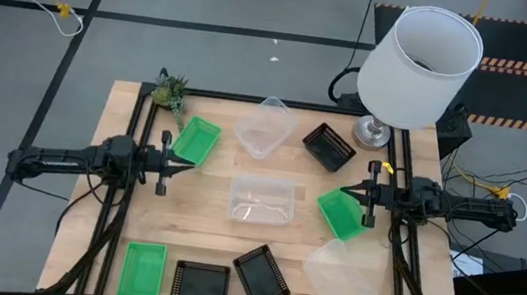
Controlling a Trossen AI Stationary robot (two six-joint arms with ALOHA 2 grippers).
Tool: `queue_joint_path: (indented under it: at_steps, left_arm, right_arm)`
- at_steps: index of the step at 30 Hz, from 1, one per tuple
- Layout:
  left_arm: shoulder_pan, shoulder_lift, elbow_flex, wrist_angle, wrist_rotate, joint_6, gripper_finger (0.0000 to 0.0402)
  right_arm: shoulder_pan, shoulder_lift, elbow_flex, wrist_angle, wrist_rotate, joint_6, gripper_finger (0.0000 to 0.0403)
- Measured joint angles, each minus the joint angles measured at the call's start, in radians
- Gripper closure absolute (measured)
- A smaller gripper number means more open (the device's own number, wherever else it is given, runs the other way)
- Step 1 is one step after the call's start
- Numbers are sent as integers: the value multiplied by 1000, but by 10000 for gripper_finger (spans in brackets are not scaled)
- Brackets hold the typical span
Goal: Stack baskets by color
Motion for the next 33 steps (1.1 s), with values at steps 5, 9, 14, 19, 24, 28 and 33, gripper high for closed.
queue_joint_path:
  at_steps: [5, 9, 14, 19, 24, 28, 33]
  left_arm:
    - [0, 0, 0, 0, 0, 0, 364]
    - [0, 0, 0, 0, 0, 0, 364]
    - [0, 0, 0, 0, 0, 0, 364]
    - [0, 0, 0, 0, 0, 0, 364]
    - [0, 0, 0, 0, 0, 0, 364]
    - [0, 0, 0, 0, 0, 0, 364]
    - [0, 0, 0, 0, 0, 0, 364]
  right_arm:
    - [0, 0, 0, 4, 0, 0, 403]
    - [0, 0, 0, 3, 0, 0, 403]
    - [0, 0, 0, 3, 0, 0, 403]
    - [0, 0, 0, 3, 0, 0, 403]
    - [0, 0, 0, 3, 0, 0, 403]
    - [0, 0, 0, 13, -4, 0, 403]
    - [0, 0, 0, 72, -4, 44, 403]
